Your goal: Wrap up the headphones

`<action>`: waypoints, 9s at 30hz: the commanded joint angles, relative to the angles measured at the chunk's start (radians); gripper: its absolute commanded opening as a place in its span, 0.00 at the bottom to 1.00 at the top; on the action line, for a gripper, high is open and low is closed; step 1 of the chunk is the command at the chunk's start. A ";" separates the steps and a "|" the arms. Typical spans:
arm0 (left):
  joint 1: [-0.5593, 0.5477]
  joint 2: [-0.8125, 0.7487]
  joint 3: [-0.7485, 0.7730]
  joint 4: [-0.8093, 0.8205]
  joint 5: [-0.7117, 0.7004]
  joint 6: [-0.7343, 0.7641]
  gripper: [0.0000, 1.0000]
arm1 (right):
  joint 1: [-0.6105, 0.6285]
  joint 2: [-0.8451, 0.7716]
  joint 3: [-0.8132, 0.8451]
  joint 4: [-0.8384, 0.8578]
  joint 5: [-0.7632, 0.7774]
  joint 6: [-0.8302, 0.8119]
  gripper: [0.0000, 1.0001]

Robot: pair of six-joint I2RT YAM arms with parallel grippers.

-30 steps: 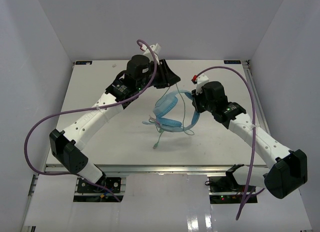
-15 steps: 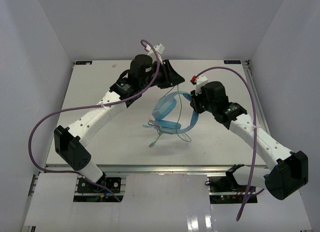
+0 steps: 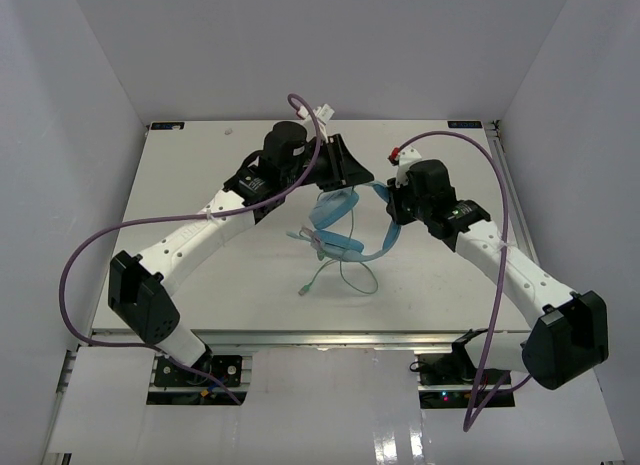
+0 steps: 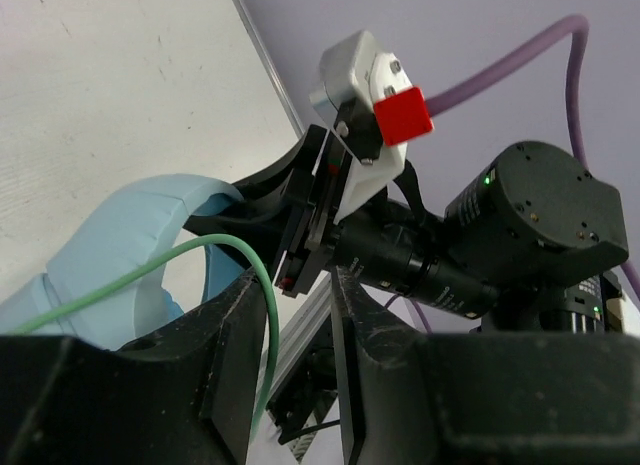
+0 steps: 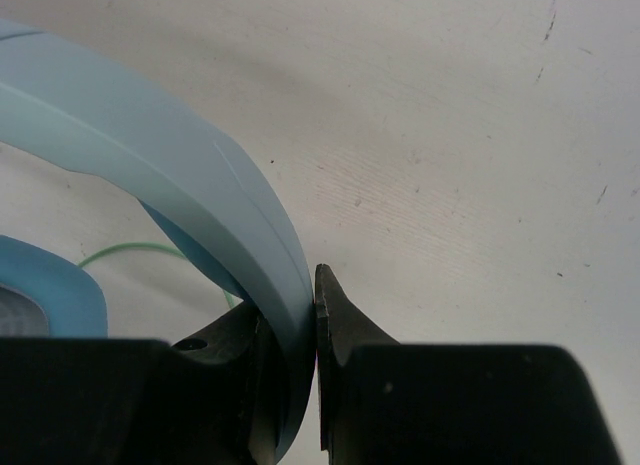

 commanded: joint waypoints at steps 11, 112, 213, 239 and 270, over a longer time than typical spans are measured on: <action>-0.051 -0.011 -0.002 0.008 0.004 0.018 0.53 | -0.058 0.074 0.196 0.003 -0.172 0.168 0.08; -0.020 0.238 0.358 -0.149 0.221 -0.057 0.92 | -0.132 0.004 -0.042 0.137 -0.352 0.134 0.08; -0.604 -0.168 -0.469 0.554 -0.826 0.319 0.00 | -0.151 0.040 0.088 0.028 -0.170 0.047 0.08; -0.607 -0.276 -0.608 0.403 -0.674 0.232 0.00 | -0.263 0.127 0.265 -0.076 -0.399 0.166 0.08; -0.575 -0.429 -0.769 0.387 -0.873 0.395 0.00 | -0.343 0.066 0.351 -0.097 -0.791 0.271 0.08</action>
